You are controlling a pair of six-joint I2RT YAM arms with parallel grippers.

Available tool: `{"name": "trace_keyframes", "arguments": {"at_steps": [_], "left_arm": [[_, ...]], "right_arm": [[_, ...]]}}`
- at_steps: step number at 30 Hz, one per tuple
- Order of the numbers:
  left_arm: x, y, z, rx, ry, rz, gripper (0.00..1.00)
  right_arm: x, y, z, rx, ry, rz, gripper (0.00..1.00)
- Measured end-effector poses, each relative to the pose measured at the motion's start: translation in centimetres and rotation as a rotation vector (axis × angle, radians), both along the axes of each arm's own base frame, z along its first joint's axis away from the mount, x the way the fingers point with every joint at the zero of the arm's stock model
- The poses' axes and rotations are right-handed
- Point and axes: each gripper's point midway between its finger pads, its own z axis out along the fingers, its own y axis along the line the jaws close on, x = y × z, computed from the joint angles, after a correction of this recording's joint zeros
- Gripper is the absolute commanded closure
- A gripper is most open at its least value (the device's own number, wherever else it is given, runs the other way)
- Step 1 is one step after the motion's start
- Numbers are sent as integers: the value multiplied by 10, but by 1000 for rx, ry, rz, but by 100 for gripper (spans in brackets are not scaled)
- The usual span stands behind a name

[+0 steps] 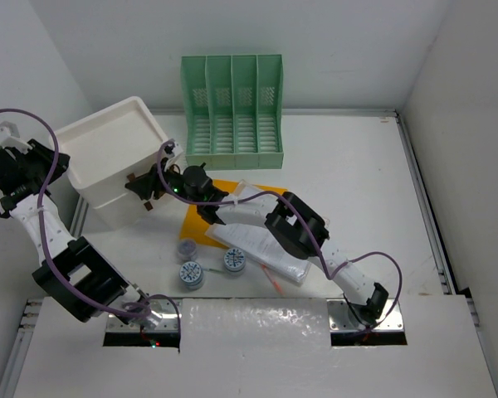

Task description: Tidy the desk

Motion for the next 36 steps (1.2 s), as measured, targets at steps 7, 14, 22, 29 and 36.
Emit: {"name": "trace_keyframes", "arguments": {"at_steps": [7,14,22,29,36], "left_arm": [[0,0,0,0,0,-1,100],[0,0,0,-2,-1,2,100],[2,0,0,-56,-8,31,100],[2,1,0,-93,-12,64,100],[2,2,0,-113,-13,80,100]], "right_arm": [[8,-2,-1,0,17,-41,87],[12,-3,-4,7,50,-87,100],[-7,-25,2,0,29,-93,100],[-45,-47,-3,-23,26,-51,100],[-75,-68,-3,-39,5,-30,100]]}}
